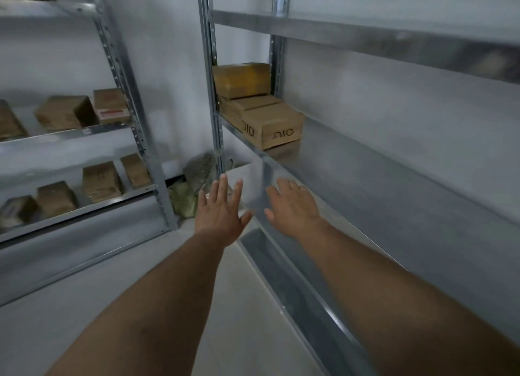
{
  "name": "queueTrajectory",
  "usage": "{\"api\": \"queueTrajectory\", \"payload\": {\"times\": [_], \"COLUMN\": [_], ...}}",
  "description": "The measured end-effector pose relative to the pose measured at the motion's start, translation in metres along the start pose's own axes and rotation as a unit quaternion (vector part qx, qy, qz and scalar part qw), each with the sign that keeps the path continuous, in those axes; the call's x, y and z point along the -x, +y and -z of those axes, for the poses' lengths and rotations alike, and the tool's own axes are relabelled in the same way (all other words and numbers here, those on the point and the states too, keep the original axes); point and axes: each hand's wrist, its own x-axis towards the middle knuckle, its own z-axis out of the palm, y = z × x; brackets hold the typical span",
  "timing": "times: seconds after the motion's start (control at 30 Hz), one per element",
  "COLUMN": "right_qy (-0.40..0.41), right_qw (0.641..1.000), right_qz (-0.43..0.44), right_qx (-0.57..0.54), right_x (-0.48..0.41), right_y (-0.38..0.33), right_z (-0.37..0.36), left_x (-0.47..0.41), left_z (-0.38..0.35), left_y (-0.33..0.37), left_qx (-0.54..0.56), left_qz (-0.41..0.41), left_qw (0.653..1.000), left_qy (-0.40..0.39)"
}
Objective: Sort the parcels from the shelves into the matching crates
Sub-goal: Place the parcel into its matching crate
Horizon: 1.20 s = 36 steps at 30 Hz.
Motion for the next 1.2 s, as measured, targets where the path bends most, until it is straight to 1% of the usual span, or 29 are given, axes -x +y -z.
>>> {"api": "queueTrajectory", "payload": {"times": [0.23,0.47,0.63,0.83,0.97,1.07,1.2], "right_qy": [-0.004,0.013,0.037,0.006,-0.010,-0.019,-0.041], "right_qw": [1.000,0.999,0.997,0.995,0.990,0.982,0.957], "right_qz": [-0.007,-0.033,-0.059,-0.097,-0.137,-0.186,-0.274], "right_qx": [-0.006,-0.017,-0.025,-0.017,-0.022,-0.027,-0.087], "right_x": [-0.083,-0.184,-0.252,-0.298,-0.320,-0.330,-0.337], "right_y": [0.020,0.065,0.106,0.123,0.120,0.117,0.106], "right_z": [-0.020,-0.032,-0.032,-0.046,-0.048,-0.048,-0.050], "left_x": [-0.082,-0.202,-0.296,-0.357,-0.389,-0.416,-0.438], "left_z": [-0.015,-0.011,0.007,0.003,-0.001,-0.003,-0.006], "left_y": [-0.021,-0.024,-0.019,-0.026,-0.038,-0.047,-0.053], "left_qx": [-0.006,-0.037,-0.042,-0.022,-0.003,0.030,0.109], "left_qz": [-0.005,-0.034,-0.068,-0.080,-0.101,-0.115,-0.136], "left_qw": [1.000,0.998,0.997,0.997,0.995,0.993,0.984], "left_qy": [-0.020,-0.022,0.022,0.005,-0.002,-0.003,-0.046]}}
